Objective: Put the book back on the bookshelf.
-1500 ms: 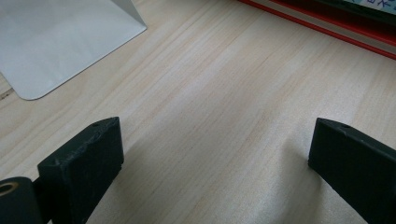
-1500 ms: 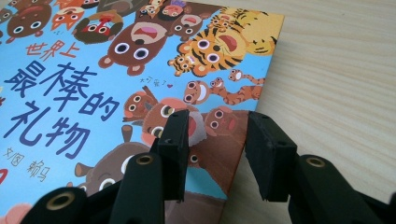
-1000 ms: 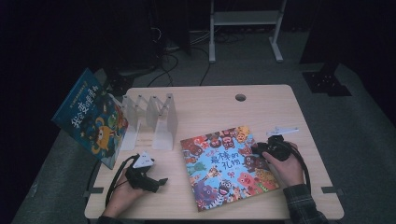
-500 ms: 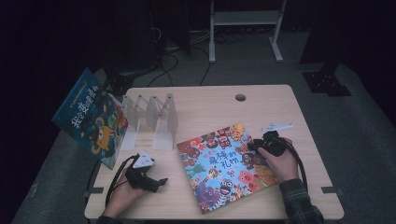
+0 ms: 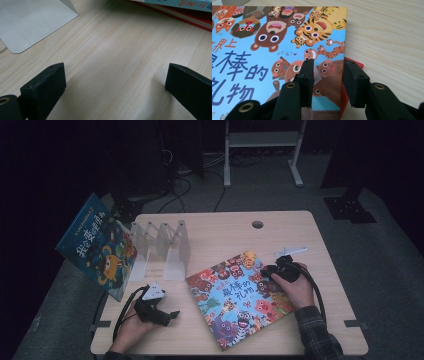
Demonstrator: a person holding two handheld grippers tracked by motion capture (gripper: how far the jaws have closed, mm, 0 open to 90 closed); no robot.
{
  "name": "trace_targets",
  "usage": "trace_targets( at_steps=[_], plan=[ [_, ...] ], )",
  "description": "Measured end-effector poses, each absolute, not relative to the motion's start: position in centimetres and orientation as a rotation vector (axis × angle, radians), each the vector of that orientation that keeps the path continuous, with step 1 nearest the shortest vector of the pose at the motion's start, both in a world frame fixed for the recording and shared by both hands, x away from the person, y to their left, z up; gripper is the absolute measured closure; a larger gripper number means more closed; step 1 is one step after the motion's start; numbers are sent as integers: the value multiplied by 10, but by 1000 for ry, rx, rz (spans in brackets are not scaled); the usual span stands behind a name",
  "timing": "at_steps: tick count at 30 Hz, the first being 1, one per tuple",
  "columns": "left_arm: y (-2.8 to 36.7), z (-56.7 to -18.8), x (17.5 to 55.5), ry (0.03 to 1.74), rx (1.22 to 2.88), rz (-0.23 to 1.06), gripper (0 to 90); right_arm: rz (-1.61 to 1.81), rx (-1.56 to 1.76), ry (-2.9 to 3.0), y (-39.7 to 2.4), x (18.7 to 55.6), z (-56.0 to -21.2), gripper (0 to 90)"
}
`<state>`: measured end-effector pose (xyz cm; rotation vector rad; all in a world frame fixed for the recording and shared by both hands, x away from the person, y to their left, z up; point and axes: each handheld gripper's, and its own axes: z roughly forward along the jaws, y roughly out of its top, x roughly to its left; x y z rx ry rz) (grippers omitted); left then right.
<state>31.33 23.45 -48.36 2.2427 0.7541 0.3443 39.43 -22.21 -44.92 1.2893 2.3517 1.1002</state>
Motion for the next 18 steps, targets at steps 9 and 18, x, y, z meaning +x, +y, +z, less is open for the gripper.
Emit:
trace_targets(
  at_steps=[9,18],
  plan=[
    [234,-484,313,754,2243,344,27,1109,1289,2351,-221,395,-449,604],
    [234,-484,313,754,2241,345,27,1121,1283,2353,-227,388,-445,575]
  ],
)
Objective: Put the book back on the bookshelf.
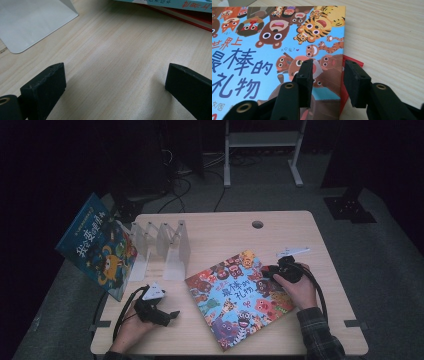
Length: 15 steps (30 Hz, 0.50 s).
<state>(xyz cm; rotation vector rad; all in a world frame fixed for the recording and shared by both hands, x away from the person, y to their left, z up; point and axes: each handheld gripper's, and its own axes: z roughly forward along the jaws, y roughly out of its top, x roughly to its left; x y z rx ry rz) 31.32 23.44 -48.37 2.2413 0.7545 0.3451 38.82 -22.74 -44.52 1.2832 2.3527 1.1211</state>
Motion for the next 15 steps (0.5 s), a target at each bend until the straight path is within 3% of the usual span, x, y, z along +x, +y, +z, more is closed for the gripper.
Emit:
trace_targets(
  at_steps=[5,15],
  plan=[
    [237,-480,316,772,2177,263,26,1111,1298,2370,-228,391,-449,540],
    [223,-460,327,698,2157,284,26,1146,1302,2388,-226,393,-451,532]
  ],
)
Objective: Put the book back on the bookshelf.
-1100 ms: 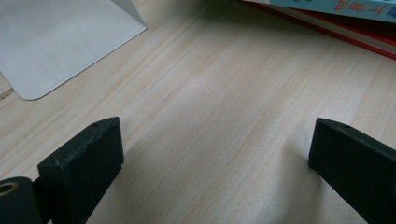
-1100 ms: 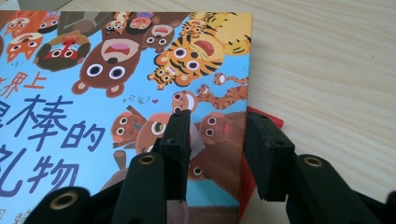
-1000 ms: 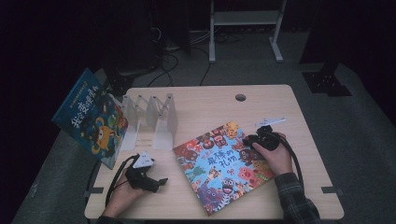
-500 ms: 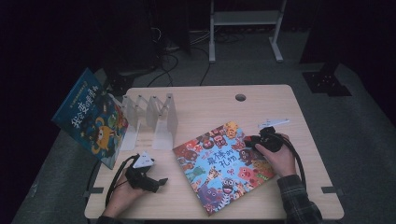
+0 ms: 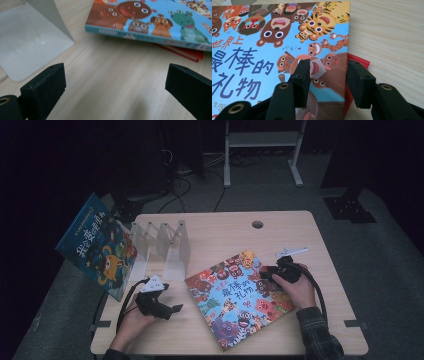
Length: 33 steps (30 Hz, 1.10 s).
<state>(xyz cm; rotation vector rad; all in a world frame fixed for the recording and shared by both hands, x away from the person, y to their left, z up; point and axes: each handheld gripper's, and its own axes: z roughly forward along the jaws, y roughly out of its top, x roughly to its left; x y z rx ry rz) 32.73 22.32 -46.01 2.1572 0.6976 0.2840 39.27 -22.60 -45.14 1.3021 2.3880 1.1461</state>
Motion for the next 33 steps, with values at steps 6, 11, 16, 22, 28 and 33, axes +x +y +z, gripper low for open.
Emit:
trace_targets(
  at_steps=[6,11,16,22,28,33],
  plan=[
    [210,-455,336,654,2157,279,25,1140,1299,2391,-226,393,-451,532],
    [196,-454,344,623,2158,252,25,1137,1296,2396,-225,394,-451,531],
    [186,-453,352,612,2161,255,23,1142,1297,2396,-226,394,-451,531],
    [180,-458,358,607,2158,231,23,1148,1294,2398,-226,394,-452,531],
    [177,-459,358,609,2172,222,12,1151,1293,2396,-226,394,-452,531],
    [177,-456,352,612,2195,219,12,1152,1289,2396,-223,395,-452,531]
  ],
)
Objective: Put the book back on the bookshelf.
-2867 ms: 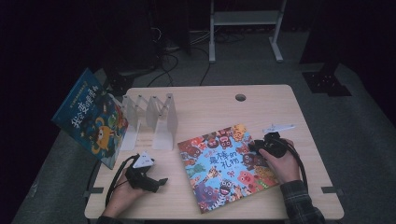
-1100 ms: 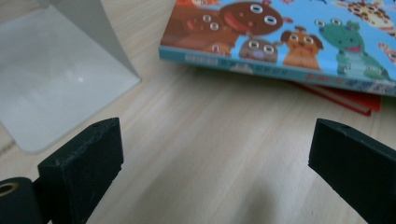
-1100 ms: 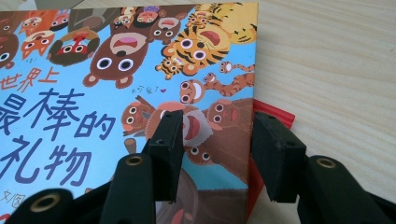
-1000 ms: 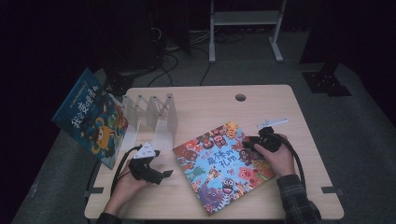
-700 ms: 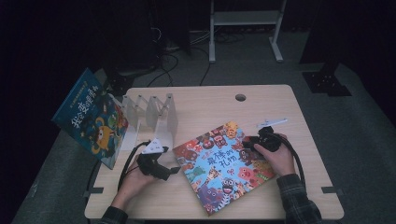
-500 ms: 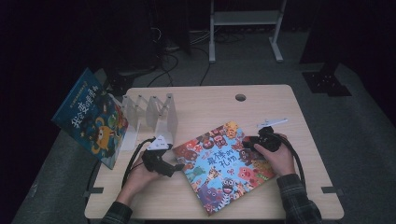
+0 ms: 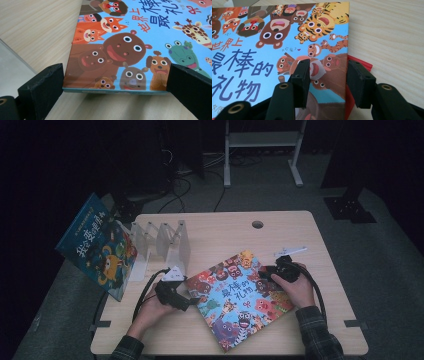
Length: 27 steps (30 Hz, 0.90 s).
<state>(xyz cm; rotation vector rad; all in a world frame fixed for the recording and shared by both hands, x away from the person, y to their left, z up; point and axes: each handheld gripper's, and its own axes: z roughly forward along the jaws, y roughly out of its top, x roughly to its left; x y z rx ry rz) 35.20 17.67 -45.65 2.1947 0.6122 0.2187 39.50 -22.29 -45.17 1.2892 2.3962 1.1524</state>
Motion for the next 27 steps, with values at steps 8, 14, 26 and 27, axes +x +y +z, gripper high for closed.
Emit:
trace_targets(
  at_steps=[8,14,26,27],
  plan=[
    [182,-456,339,610,2196,216,12,1151,1270,2401,-216,395,-451,533],
    [182,-456,331,607,2208,216,12,1154,1253,2407,-212,395,-451,534],
    [184,-459,320,610,2199,167,8,1153,1212,2428,-203,396,-450,531],
    [184,-459,320,612,2199,164,8,1152,1211,2429,-203,395,-450,526]
  ],
)
